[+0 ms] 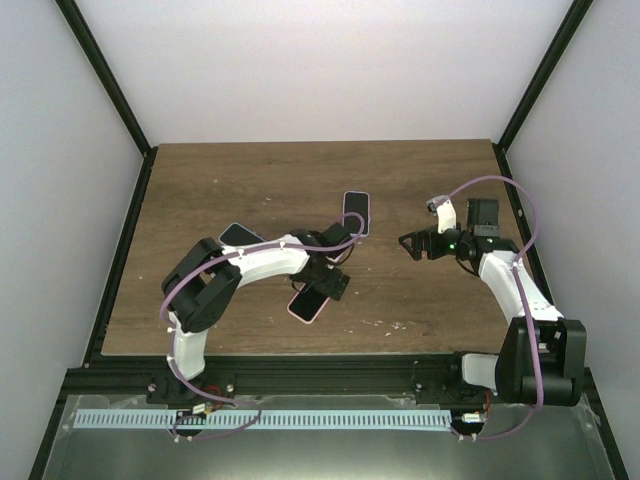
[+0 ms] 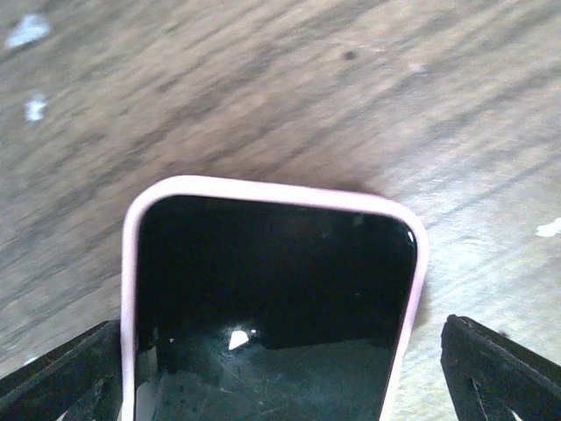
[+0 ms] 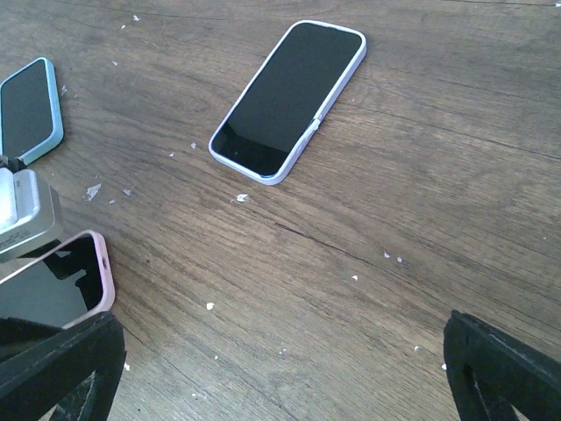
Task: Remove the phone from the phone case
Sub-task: Adjust the phone at the center of the board.
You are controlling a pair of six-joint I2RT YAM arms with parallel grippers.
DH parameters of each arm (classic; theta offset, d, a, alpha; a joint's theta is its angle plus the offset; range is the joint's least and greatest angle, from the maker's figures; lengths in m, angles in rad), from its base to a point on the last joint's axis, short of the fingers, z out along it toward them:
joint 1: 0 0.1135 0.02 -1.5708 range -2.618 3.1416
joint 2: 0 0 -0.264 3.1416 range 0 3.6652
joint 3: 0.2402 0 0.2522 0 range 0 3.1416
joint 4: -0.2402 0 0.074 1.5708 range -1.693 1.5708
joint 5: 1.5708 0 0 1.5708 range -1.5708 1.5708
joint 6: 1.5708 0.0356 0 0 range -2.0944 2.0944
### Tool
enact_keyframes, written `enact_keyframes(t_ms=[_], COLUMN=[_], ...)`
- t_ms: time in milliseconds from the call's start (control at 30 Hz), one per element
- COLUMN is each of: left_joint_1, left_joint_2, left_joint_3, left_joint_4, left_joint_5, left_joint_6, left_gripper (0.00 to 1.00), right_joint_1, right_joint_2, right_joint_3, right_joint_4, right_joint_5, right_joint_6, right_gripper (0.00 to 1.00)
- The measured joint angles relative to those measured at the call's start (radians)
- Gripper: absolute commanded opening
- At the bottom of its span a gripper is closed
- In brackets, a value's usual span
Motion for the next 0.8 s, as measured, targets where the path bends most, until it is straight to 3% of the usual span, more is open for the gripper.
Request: enact_keyframes(t_ms=[167,367,533,667,733,800], left_joint_1=[-0.046,-0.193,-0.222,-0.227,-0.260,-0.292], left_joint_2=[0.000,-0.015,-0.203,-0.383,-0.436,-0.454], left_joint_3=[0.001,-0.003,-0.100,-0.175,-0.232,-0.292], left_joint_4=[0.043,0.102,0.114,0.098,0.087,0.072], left_joint_5=[0.063,0.074,-0.003,0.051,0.116,0.188], left_joint_6=[0.056,0.134,0.083,-0.006,-0.051,-0.096], left_gripper=[0.94,0.97,0.93,0.83,0.84,0.92], right_joint_1=[0.000,0.000,0.000,0.000,0.000,0.000], right_joint_2=[0.001,0.008,0.014,0.021,0.032,0.042], right_joint_3=[0.000,0.000,0.000,0.000,0.000,0.000], right_joint_4=[0.000,0.000,-0.005,-0.005,-0.006,-0.009], right_joint_5=[0.001,0.000,-0.005,-0.019,-0.024,-0.026], right_joint_6=[0.001,0.001,0.000,0.000,0.000,0.000], right_gripper=[1.00,1.00,1.00,1.00,1.00,1.00])
